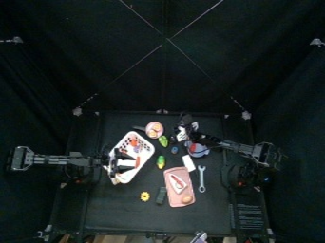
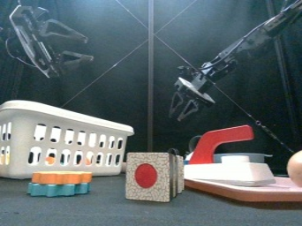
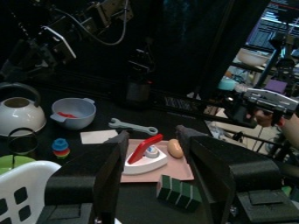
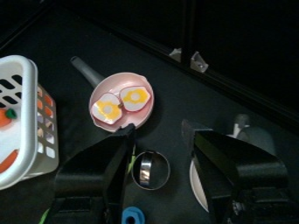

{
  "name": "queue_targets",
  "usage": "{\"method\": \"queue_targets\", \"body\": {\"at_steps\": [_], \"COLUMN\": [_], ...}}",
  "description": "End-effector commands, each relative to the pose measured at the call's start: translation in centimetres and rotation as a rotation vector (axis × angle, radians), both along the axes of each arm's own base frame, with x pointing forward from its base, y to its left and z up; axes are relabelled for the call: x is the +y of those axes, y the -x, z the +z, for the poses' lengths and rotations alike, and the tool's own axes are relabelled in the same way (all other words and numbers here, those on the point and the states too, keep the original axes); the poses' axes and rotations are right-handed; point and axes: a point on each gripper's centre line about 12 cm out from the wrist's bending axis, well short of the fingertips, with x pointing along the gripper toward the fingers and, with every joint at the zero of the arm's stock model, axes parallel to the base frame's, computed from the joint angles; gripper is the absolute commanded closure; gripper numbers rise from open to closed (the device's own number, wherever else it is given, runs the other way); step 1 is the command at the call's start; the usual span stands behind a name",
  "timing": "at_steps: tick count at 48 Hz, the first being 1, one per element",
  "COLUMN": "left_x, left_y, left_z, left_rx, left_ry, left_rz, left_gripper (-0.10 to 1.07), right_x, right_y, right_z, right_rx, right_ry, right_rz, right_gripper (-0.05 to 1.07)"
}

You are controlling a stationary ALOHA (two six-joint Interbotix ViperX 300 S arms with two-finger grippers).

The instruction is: Grab pan

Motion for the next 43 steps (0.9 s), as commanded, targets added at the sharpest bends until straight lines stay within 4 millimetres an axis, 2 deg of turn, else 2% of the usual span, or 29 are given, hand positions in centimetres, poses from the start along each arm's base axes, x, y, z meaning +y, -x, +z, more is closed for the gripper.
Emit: {"method": "queue_targets", "body": {"at_steps": [1,18,34,43], "left_x": [0.1,0.1,0.1,0.1], "left_y": [-0.2,-0.2,-0.2,-0.2], "left_z": [0.6,0.6,0.5,0.5], "left_rx": [-0.018,-0.018,-0.015,-0.015], "left_ry": [-0.004,-0.004,-0.002,-0.003], "left_rz": [0.003,0.003,0.003,0.003], "left_gripper": [0.12,0.12,0.12,0.12], "right_x": [-1.0,-2.7,-3.5,-3.6], "right_y": [-1.6,-4.6,-5.2,-6.0], "right_z": [0.7,-1.9,-5.9,-6.9], "right_rx": [-0.041,-0.057,0.035,0.048], "right_ry": [-0.014,-0.111,-0.149,-0.154], "right_rz": [-0.020,-0.080,-0.141,-0.137], "right_gripper": [0.19,0.20,0.20,0.20]}}
